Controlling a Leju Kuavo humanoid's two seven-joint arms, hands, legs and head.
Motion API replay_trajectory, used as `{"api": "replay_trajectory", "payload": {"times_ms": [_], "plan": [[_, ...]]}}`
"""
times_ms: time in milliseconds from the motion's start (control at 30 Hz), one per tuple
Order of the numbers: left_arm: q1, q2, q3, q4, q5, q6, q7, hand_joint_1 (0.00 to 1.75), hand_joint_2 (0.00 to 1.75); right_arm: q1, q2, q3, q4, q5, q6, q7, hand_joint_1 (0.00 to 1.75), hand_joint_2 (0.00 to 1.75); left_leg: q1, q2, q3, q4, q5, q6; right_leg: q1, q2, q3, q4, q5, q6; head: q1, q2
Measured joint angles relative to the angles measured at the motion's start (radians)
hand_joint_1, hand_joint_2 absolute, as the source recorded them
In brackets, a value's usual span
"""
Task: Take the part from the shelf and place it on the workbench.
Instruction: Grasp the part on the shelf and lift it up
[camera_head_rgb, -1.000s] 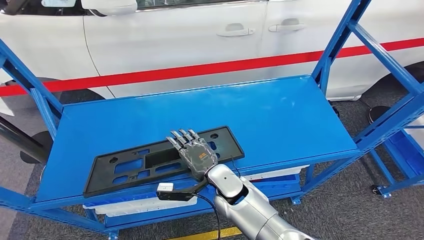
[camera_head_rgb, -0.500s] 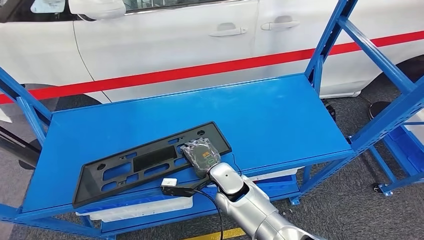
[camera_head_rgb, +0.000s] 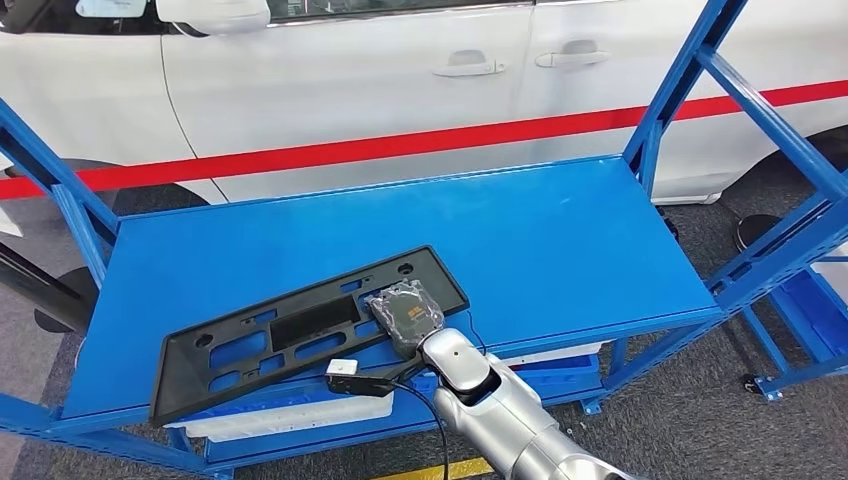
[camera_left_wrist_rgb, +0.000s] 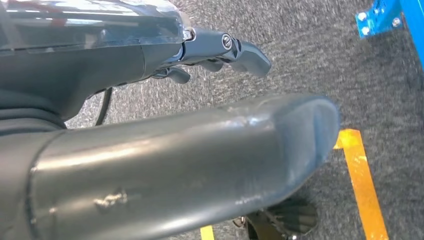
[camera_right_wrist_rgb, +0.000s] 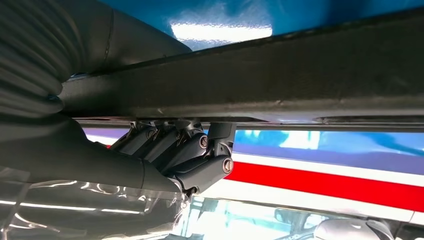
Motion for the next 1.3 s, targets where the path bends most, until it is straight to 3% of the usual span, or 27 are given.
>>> {"api": "replay_trajectory", "payload": {"times_ms": [67, 167, 233, 333, 367, 400, 433, 533, 600, 700, 767, 833, 900, 933, 967, 1033, 1067, 1100, 1200, 1267, 1300], "plan": [[-0.001, -0.001, 0.0, 0.001, 0.0, 0.0, 0.0, 0.0, 0.0, 0.0, 0.0, -0.001, -0.001, -0.009, -0.002, -0.008, 1.75, 1.75, -0.004, -0.002, 0.0, 0.006, -0.006, -0.01, 0.003, 0.0, 0.051, -0.104, 0.032, -0.008, 0.0, 0.0], [-0.001, -0.002, 0.004, 0.002, 0.0, 0.0, -0.001, 0.0, 0.0, 0.014, 0.003, -0.016, -0.031, -0.111, -0.005, -0.061, 1.75, 1.75, -0.003, -0.002, 0.0, 0.007, -0.011, -0.028, 0.006, 0.001, 0.062, -0.126, 0.032, -0.022, 0.0, 0.0], [0.0, -0.003, 0.009, 0.002, 0.001, 0.001, -0.004, 0.0, 0.0, 0.036, 0.011, -0.037, -0.087, -0.235, 0.002, -0.108, 1.75, 1.75, 0.0, 0.0, -0.008, 0.035, -0.034, -0.039, 0.004, 0.001, 0.067, -0.133, 0.034, -0.035, -0.002, 0.0], [0.0, -0.004, 0.017, 0.002, 0.002, 0.002, -0.006, 0.0, 0.0, 0.066, 0.026, -0.06, -0.162, -0.339, 0.021, -0.137, 1.75, 1.75, 0.003, 0.001, -0.087, 0.21, -0.124, -0.05, 0.002, -0.001, 0.07, -0.136, 0.034, -0.045, -0.005, 0.0], [0.0, -0.005, 0.019, 0.002, 0.002, 0.002, -0.006, 0.0, 0.0, 0.076, 0.027, -0.066, -0.178, -0.352, 0.023, -0.14, 1.75, 1.75, 0.004, 0.001, -0.114, 0.266, -0.143, -0.053, 0.003, -0.002, 0.07, -0.136, 0.033, -0.046, -0.005, 0.0], [0.001, -0.005, 0.022, 0.002, 0.002, 0.002, -0.007, 0.0, 0.0, 0.085, 0.028, -0.072, -0.193, -0.369, 0.024, -0.147, 1.75, 1.75, 0.005, 0.001, -0.128, 0.29, -0.142, -0.055, 0.003, -0.002, 0.07, -0.134, 0.032, -0.046, -0.005, 0.0], [0.002, -0.006, 0.024, 0.002, 0.003, 0.002, -0.008, 0.0, 0.0, 0.095, 0.028, -0.079, -0.208, -0.396, 0.023, -0.157, 1.75, 1.75, 0.005, 0.001, -0.123, 0.276, -0.122, -0.055, 0.003, -0.002, 0.071, -0.133, 0.031, -0.046, -0.005, 0.0], [0.002, -0.006, 0.033, 0.002, 0.009, 0.001, -0.018, 0.0, 0.0, 0.131, 0.029, -0.099, -0.291, -0.582, 0.02, -0.222, 1.75, 1.75, 0.004, 0.002, -0.043, 0.092, -0.027, -0.048, 0.005, 0.0, 0.069, -0.123, 0.023, -0.037, -0.005, 0.0], [0.001, -0.009, 0.041, 0.002, 0.013, 0.002, -0.026, 0.0, 0.0, 0.153, 0.029, -0.11, -0.375, -0.759, 0.019, -0.268, 1.75, 1.75, 0.001, 0.0, -0.018, 0.029, -0.012, -0.038, 0.008, -0.001, 0.064, -0.117, 0.02, -0.026, -0.004, 0.0], [0.006, -0.016, 0.054, 0.003, 0.016, 0.004, -0.031, 0.0, 0.0, 0.175, 0.02, -0.141, -0.51, -0.971, 0.025, -0.294, 1.75, 1.75, -0.002, -0.001, -0.018, 0.022, -0.009, -0.019, 0.006, -0.001, 0.062, -0.115, 0.017, -0.009, -0.004, 0.0], [0.007, -0.02, 0.063, 0.005, 0.019, 0.005, -0.033, 0.0, 0.87, 0.197, 0.006, -0.171, -0.619, -1.08, 0.035, -0.306, 1.75, 1.75, 0.001, 0.0, -0.015, 0.016, -0.005, -0.005, 0.005, -0.001, 0.042, -0.068, -0.016, 0.002, -0.001, 0.0], [0.007, -0.022, 0.073, 0.007, 0.023, 0.006, -0.034, 0.0, 1.75, 0.214, -0.008, -0.194, -0.699, -1.145, 0.045, -0.319, 1.75, 1.75, 0.0, 0.002, -0.015, 0.015, -0.006, 0.004, 0.003, -0.001, -0.014, 0.048, -0.075, 0.009, 0.002, 0.0], [0.005, -0.023, 0.079, 0.009, 0.024, 0.006, -0.035, 0.0, 1.75, 0.238, -0.022, -0.211, -0.751, -1.185, 0.052, -0.328, 1.75, 1.75, -0.002, 0.004, -0.014, 0.015, -0.007, 0.008, 0.001, -0.001, -0.063, 0.143, -0.104, 0.012, 0.002, 0.0], [0.005, -0.024, 0.081, 0.01, 0.025, 0.006, -0.035, 0.0, 1.75, 0.251, -0.028, -0.219, -0.774, -1.204, 0.054, -0.333, 1.75, 1.75, -0.003, 0.003, -0.012, 0.015, -0.008, 0.009, 0.001, -0.001, -0.066, 0.145, -0.092, 0.012, 0.002, 0.0], [0.005, -0.025, 0.083, 0.011, 0.026, 0.006, -0.036, 0.0, 1.75, 0.263, -0.034, -0.227, -0.794, -1.228, 0.058, -0.338, 1.75, 1.75, -0.003, 0.003, -0.01, 0.015, -0.009, 0.009, 0.0, -0.001, -0.05, 0.111, -0.064, 0.01, 0.002, 0.0], [0.004, -0.029, 0.089, 0.014, 0.03, 0.005, -0.042, 0.0, 1.75, 0.286, -0.043, -0.244, -0.834, -1.292, 0.068, -0.346, 1.75, 1.75, -0.006, 0.001, -0.006, 0.016, -0.012, 0.006, 0.002, -0.001, 0.012, -0.015, -0.002, 0.0, 0.002, 0.0], [0.003, -0.031, 0.093, 0.016, 0.036, 0.004, -0.047, 0.0, 1.75, 0.303, -0.047, -0.253, -0.852, -1.324, 0.071, -0.347, 1.75, 1.75, -0.008, 0.0, -0.006, 0.017, -0.014, 0.002, 0.004, -0.002, 0.038, -0.068, 0.016, -0.004, 0.002, 0.0], [0.003, -0.033, 0.098, 0.018, 0.044, 0.001, -0.052, 0.0, 1.75, 0.325, -0.051, -0.265, -0.869, -1.347, 0.071, -0.346, 1.75, 1.75, -0.009, -0.001, -0.005, 0.018, -0.016, -0.003, 0.006, -0.002, 0.055, -0.102, 0.023, -0.008, 0.002, 0.0], [0.001, -0.037, 0.115, 0.022, 0.063, -0.003, -0.059, 0.0, 1.75, 0.405, -0.062, -0.301, -0.901, -1.364, 0.063, -0.347, 1.75, 1.75, -0.01, -0.002, -0.004, 0.018, -0.022, -0.019, 0.006, -0.002, 0.064, -0.123, 0.023, -0.018, 0.002, 0.0], [0.001, -0.039, 0.126, 0.023, 0.071, -0.003, -0.059, 0.0, 1.75, 0.452, -0.068, -0.314, -0.914, -1.352, 0.063, -0.359, 1.75, 1.75, -0.008, 0.0, -0.017, 0.055, -0.051, -0.029, 0.001, -0.003, 0.069, -0.131, 0.025, -0.028, -0.001, 0.0], [0.0, -0.039, 0.131, 0.024, 0.074, -0.003, -0.059, 0.0, 1.75, 0.476, -0.07, -0.318, -0.921, -1.34, 0.063, -0.368, 1.75, 1.75, -0.006, 0.001, -0.037, 0.104, -0.081, -0.034, -0.001, -0.004, 0.071, -0.133, 0.025, -0.032, -0.003, 0.0]]}}
